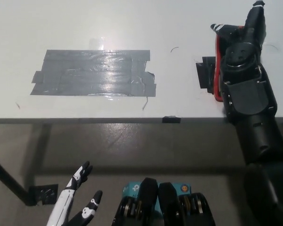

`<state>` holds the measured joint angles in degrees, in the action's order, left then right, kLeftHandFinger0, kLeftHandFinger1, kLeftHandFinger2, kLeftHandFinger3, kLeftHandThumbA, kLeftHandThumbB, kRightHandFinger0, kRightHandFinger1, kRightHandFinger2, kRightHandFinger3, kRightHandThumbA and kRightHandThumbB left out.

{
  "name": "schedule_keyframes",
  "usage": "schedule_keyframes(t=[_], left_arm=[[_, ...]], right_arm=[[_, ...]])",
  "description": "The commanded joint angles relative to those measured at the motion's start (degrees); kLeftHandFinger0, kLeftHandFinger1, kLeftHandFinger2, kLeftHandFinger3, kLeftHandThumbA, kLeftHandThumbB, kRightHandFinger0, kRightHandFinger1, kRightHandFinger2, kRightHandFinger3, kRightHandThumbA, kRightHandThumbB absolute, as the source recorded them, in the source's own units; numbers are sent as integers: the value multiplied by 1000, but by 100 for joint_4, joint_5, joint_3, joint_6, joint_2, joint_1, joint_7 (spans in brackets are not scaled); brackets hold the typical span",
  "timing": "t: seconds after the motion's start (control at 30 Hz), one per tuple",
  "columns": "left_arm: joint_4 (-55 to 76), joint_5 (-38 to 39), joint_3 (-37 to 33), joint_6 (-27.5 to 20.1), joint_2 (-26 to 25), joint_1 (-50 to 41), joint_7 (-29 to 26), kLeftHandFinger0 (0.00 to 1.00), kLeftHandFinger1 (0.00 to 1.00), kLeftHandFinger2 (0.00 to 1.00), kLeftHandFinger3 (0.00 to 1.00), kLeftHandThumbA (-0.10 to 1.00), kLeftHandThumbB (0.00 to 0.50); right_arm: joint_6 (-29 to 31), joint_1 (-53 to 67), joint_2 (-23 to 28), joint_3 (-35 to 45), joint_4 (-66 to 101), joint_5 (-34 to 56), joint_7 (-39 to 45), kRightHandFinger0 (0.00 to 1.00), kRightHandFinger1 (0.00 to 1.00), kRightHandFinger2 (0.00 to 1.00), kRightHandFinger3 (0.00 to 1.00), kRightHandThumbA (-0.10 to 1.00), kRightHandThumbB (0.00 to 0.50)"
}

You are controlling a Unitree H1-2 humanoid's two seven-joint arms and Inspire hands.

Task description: The robot first picks the multimeter with right hand and then unfolds the black stand on the back of it using left hand

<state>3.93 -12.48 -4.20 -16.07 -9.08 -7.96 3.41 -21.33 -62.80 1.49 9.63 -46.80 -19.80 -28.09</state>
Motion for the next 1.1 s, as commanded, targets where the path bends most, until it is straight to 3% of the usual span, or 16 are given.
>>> schedule_keyframes(t=[0.0, 0.37, 0.7, 0.83, 0.9, 1.07], left_arm=[[31, 12, 6, -308, -55, -23, -50, 1000, 1000, 1000, 1000, 700, 157], [90, -162, -18, -380, -82, -34, -59, 1000, 1000, 1000, 1000, 717, 165], [160, -368, 20, -458, -111, -117, -111, 1000, 1000, 1000, 1000, 735, 167], [133, -399, 33, -511, -128, -87, -117, 1000, 1000, 1000, 1000, 731, 165], [121, -372, 36, -513, -124, -82, -110, 1000, 1000, 1000, 1000, 731, 165], [117, -418, 46, -504, -150, -51, -93, 1000, 1000, 1000, 1000, 732, 155]], right_arm=[[380, -380, -112, -146, 52, 172, -138, 1000, 1000, 1000, 1000, 1000, 461], [558, -419, 160, -543, -665, -7, -464, 1000, 1000, 1000, 1000, 1000, 431], [554, -593, 209, -886, -1158, -84, -875, 1000, 1000, 1000, 1000, 1000, 458], [562, -652, 215, -1113, -1230, -245, -1172, 1000, 1000, 1000, 1000, 946, 472], [501, -682, 221, -1243, -1247, -302, -1198, 1000, 1000, 1000, 1000, 983, 479], [346, -699, 217, -1389, -977, -319, -1168, 1000, 1000, 1000, 1000, 1000, 453]])
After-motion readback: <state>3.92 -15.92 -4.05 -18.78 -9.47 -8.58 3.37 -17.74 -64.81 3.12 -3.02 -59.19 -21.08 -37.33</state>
